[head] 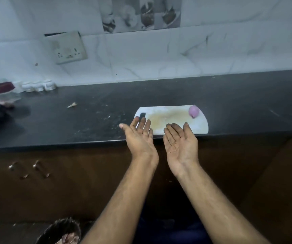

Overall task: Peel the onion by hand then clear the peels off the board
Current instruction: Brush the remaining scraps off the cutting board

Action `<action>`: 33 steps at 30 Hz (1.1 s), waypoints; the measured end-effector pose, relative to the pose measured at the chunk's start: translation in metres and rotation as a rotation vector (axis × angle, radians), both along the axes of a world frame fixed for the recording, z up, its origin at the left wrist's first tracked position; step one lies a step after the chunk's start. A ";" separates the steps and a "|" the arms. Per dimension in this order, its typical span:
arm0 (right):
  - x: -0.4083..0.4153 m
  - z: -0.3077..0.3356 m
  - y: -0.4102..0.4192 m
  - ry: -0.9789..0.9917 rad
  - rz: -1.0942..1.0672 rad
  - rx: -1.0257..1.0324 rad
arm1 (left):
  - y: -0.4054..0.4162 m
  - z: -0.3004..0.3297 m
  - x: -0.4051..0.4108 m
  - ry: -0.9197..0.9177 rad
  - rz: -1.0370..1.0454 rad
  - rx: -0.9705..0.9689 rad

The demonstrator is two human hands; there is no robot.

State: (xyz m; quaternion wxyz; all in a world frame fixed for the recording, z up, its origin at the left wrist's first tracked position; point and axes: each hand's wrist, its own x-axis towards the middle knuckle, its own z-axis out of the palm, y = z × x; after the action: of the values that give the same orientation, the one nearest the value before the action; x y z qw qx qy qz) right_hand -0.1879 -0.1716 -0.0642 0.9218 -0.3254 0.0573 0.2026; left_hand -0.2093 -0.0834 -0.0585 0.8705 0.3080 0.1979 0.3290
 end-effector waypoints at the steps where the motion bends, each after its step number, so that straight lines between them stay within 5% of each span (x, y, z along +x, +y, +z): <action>1: 0.006 -0.002 -0.001 0.004 -0.003 0.003 | 0.001 0.001 0.008 0.011 -0.004 0.003; 6: 0.037 -0.003 -0.001 -0.086 -0.027 -0.113 | 0.009 0.001 0.039 0.052 -0.019 0.067; 13: 0.108 0.003 0.006 -0.722 -0.112 -1.047 | 0.049 0.003 0.074 0.219 -0.232 0.580; 16: 0.134 0.004 0.015 -0.944 0.064 -1.384 | 0.065 -0.010 0.090 0.304 -0.186 0.808; 19: 0.137 -0.006 0.028 -1.090 0.375 -1.584 | 0.071 -0.029 0.091 0.298 -0.124 0.777; 21: 0.127 -0.012 0.035 -1.158 0.506 -1.587 | 0.071 -0.037 0.090 0.237 -0.085 0.728; 23: 0.114 -0.008 0.041 -1.018 0.571 -1.224 | 0.073 -0.039 0.091 0.189 -0.081 0.674; 26: 0.117 0.005 0.044 -0.758 0.284 -0.847 | 0.072 -0.042 0.091 0.182 -0.085 0.696; 29: 0.134 0.012 0.030 -0.773 0.002 -1.192 | 0.065 -0.042 0.091 0.217 -0.086 0.839; 33: 0.134 -0.017 0.041 -1.113 0.285 -1.661 | 0.064 -0.042 0.095 0.235 -0.098 0.918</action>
State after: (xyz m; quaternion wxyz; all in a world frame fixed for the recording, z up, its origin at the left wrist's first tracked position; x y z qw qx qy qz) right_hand -0.0535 -0.1310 -0.0815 0.2663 -0.9164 -0.2975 0.0264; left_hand -0.1147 -0.0193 -0.1008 0.6307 0.7047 0.1144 0.3041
